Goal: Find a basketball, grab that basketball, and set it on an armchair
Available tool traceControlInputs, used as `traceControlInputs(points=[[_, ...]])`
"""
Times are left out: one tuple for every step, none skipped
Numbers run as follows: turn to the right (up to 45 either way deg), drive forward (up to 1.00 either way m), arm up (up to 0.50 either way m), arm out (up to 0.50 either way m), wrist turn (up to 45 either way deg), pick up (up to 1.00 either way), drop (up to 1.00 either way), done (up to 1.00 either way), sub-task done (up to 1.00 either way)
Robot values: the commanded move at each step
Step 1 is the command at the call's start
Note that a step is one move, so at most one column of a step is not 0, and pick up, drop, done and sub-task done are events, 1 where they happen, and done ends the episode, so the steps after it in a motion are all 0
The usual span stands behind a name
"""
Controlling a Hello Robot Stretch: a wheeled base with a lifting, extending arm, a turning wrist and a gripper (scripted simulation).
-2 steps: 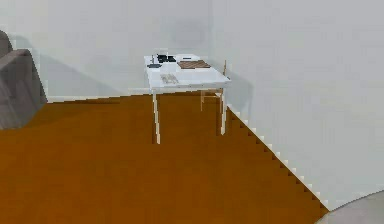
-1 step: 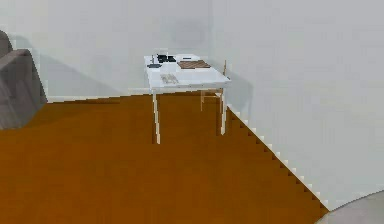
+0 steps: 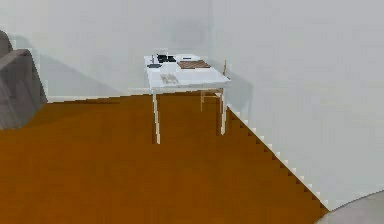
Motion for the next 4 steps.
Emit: traceControlInputs(points=[[0.0,0.0,0.0,0.0,0.0,0.0,1.0,0.0,0.0],[0.0,0.0,0.1,0.0,0.0,0.0,0.0,0.0,0.0],[0.0,0.0,0.0,-0.08,0.0,0.0,0.0,0.0,0.0],[0.0,0.0,0.0,0.0,0.0,0.0,0.0,1.0,0.0]])
